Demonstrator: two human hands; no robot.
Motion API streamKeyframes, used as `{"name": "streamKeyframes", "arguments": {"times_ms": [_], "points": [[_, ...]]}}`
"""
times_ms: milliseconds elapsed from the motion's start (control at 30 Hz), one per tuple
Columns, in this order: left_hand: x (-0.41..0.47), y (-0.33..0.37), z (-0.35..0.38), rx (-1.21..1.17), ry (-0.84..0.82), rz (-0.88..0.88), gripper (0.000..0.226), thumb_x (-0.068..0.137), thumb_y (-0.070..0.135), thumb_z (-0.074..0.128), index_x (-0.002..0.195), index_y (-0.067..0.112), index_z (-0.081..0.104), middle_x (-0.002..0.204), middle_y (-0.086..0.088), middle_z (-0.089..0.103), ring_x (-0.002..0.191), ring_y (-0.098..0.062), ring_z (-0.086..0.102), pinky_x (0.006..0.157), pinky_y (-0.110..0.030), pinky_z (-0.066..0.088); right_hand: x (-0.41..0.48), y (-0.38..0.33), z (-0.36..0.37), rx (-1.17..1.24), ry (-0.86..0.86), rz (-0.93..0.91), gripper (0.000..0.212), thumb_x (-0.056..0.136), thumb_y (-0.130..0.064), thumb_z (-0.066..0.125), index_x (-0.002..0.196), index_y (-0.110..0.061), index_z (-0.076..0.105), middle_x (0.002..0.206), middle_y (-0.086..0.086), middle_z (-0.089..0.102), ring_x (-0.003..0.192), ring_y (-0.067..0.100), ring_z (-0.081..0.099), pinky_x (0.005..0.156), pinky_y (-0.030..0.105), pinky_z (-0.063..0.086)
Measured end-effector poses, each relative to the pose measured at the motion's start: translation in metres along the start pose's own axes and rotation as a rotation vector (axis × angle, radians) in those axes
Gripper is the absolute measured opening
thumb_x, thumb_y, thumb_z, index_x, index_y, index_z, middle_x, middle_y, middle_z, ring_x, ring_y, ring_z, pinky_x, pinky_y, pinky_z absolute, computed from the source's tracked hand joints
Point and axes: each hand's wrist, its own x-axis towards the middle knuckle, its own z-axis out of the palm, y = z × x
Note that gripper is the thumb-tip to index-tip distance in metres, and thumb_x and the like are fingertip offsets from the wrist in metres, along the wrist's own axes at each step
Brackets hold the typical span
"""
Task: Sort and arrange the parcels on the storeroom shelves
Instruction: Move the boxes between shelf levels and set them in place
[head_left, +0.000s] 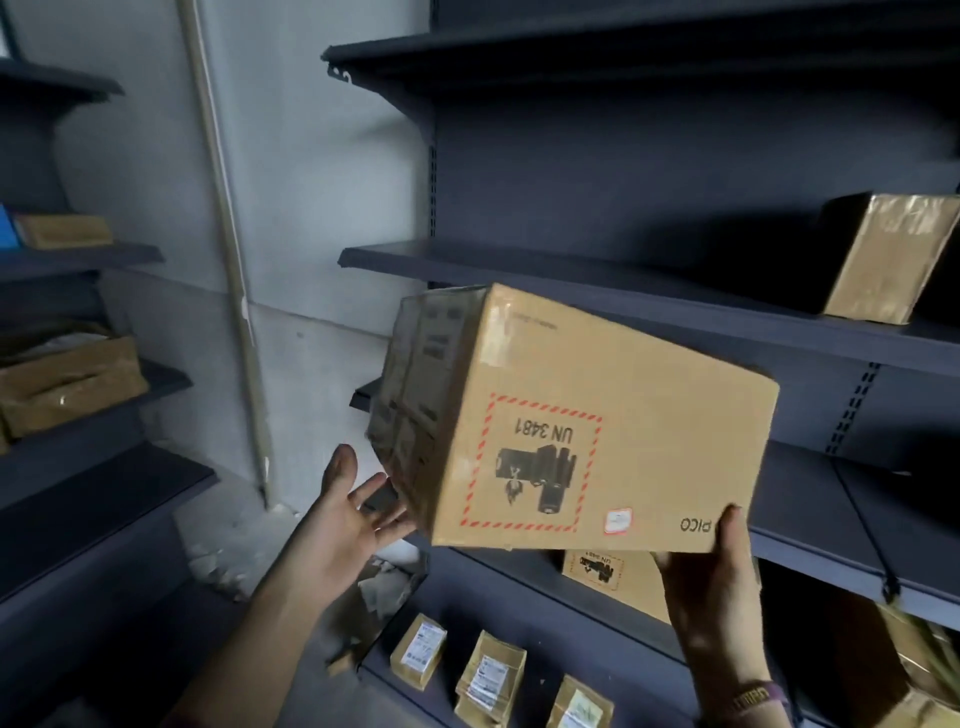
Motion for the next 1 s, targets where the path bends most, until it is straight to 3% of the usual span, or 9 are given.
{"name": "streamKeyframes", "arguments": {"times_ms": [133,200,300,467,567,700,767,900,1000], "points": [[-0.004,-0.002,0.004,-0.120,-0.199,-0.042,0.069,0.092,0.061,0.038,0.145,0.017,0.039,0.146,-0.020,0.042,0.133,-0.038,0.042,0.111,-0.058,0.030,-0.001,0.009,-0.001,0.000,0.001,0.124,0.044,0.099,-0.050,0.040,0.134,-0.029,0.058,0.140,0.000,0.057,0.127,0.020,0.057,0.097,0.042,0.051],[-0.010,0.002,0.006,-0.233,-0.268,-0.042,0.073,0.089,0.053,0.054,0.148,0.015,0.033,0.144,-0.018,0.046,0.132,-0.034,0.044,0.109,-0.051,0.036,-0.004,0.008,0.001,-0.065,0.024,0.169,0.054,0.094,-0.057,0.047,0.138,-0.026,0.055,0.137,0.000,0.060,0.127,0.022,0.056,0.103,0.044,0.049],[-0.016,0.002,0.010,-0.253,-0.265,0.022,0.081,0.081,0.038,0.070,0.148,0.014,0.033,0.138,-0.018,0.051,0.120,-0.032,0.057,0.098,-0.046,0.050,-0.009,0.009,0.004,-0.422,0.041,0.117,0.103,0.061,-0.081,0.063,0.143,-0.022,0.041,0.140,0.005,0.054,0.129,0.025,0.052,0.107,0.045,0.045],[-0.024,-0.017,0.016,-0.311,-0.182,0.059,0.058,0.090,0.025,0.051,0.146,0.015,0.037,0.143,-0.020,0.046,0.126,-0.036,0.051,0.085,-0.045,0.057,-0.006,0.022,0.025,-0.448,-0.033,0.126,0.051,0.099,-0.050,0.043,0.147,-0.038,0.033,0.109,-0.008,0.069,0.101,0.017,0.064,0.075,0.039,0.054],[-0.025,-0.026,0.020,-0.270,-0.139,0.141,0.053,0.091,0.015,0.045,0.144,0.013,0.041,0.138,-0.015,0.054,0.123,-0.031,0.055,0.075,-0.037,0.060,-0.017,0.026,0.044,-0.609,-0.146,0.010,0.040,0.103,-0.041,0.041,0.141,-0.029,0.044,0.129,0.005,0.061,0.106,0.021,0.054,0.075,0.036,0.052],[-0.027,-0.031,0.024,-0.058,-0.041,0.282,0.064,0.080,0.005,0.056,0.142,0.006,0.039,0.121,-0.008,0.067,0.106,-0.021,0.067,0.073,-0.032,0.058,-0.024,0.020,0.056,-0.486,-0.214,0.075,0.053,0.092,-0.064,0.043,0.116,-0.022,0.065,0.093,0.008,0.074,0.063,0.011,0.064,0.046,0.018,0.044],[-0.029,-0.031,0.022,-0.023,-0.027,0.309,0.066,0.078,0.003,0.058,0.140,0.006,0.038,0.124,-0.009,0.065,0.108,-0.021,0.066,0.073,-0.032,0.058,-0.028,0.017,0.060,-0.456,-0.258,0.149,0.062,0.087,-0.068,0.044,0.121,-0.020,0.064,0.100,0.010,0.075,0.067,0.013,0.068,0.048,0.021,0.049],[-0.031,-0.034,0.020,-0.001,-0.056,0.298,0.064,0.080,0.002,0.057,0.140,0.009,0.038,0.133,-0.012,0.059,0.116,-0.025,0.062,0.077,-0.033,0.057,-0.034,0.017,0.062,-0.421,-0.259,0.111,0.049,0.086,-0.052,0.057,0.126,-0.023,0.059,0.114,0.011,0.072,0.103,0.030,0.070,0.088,0.052,0.056],[-0.034,-0.032,0.019,0.045,-0.070,0.256,0.059,0.084,0.008,0.060,0.139,0.010,0.040,0.136,-0.014,0.056,0.121,-0.028,0.058,0.083,-0.039,0.056,-0.034,0.015,0.058,-0.452,-0.245,0.096,0.044,0.088,-0.048,0.056,0.122,-0.019,0.061,0.110,0.012,0.073,0.096,0.028,0.072,0.079,0.045,0.059]]}}
